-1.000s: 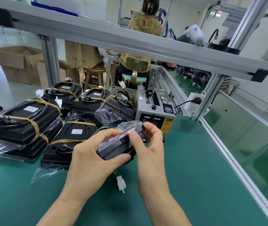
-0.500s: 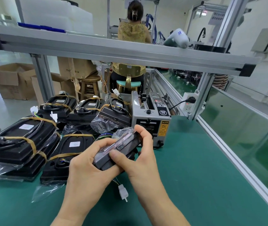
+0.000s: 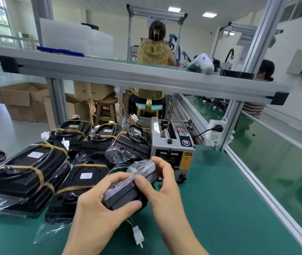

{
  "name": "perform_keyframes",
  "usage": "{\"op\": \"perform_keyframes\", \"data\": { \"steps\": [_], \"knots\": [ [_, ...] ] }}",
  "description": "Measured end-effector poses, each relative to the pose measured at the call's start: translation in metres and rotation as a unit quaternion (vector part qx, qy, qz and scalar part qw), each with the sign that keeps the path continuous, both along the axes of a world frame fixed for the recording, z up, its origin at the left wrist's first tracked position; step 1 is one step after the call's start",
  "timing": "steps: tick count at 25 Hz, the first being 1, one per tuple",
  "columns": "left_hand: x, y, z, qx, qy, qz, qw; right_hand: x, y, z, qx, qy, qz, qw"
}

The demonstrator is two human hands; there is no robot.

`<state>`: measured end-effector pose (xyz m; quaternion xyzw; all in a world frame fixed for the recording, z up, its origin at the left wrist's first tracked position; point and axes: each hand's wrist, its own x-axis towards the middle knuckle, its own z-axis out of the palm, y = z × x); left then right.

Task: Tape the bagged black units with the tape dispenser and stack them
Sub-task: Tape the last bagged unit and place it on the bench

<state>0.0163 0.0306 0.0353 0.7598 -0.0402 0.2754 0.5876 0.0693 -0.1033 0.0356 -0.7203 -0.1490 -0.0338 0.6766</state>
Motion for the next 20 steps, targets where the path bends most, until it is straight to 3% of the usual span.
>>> {"op": "perform_keyframes", "data": {
  "steps": [5,7,10,12,16,18,20],
  "knots": [
    [-0.001,0.009,-0.005,-0.018,0.009,0.001,1.0,0.006,-0.011,-0.003,0.032,0.036,0.02,0.999],
    [0.002,0.024,-0.013,-0.106,0.005,-0.003,0.994,0.002,-0.026,-0.006,-0.015,0.036,0.055,0.998],
    [0.003,0.037,-0.028,-0.341,0.008,-0.066,0.938,-0.002,-0.043,-0.005,-0.179,-0.003,0.115,0.977],
    [0.003,0.034,-0.04,-0.433,0.016,-0.106,0.895,-0.003,-0.047,0.003,-0.255,-0.046,0.161,0.952],
    [0.004,0.024,-0.056,-0.504,0.045,-0.177,0.844,-0.003,-0.049,0.018,-0.228,-0.061,0.24,0.942],
    [0.005,0.023,-0.055,-0.491,0.071,-0.182,0.849,-0.002,-0.052,0.017,-0.231,-0.07,0.203,0.949],
    [0.002,0.026,-0.052,-0.377,0.09,-0.148,0.91,0.002,-0.055,0.013,-0.287,-0.109,0.142,0.941]
  ]
}}
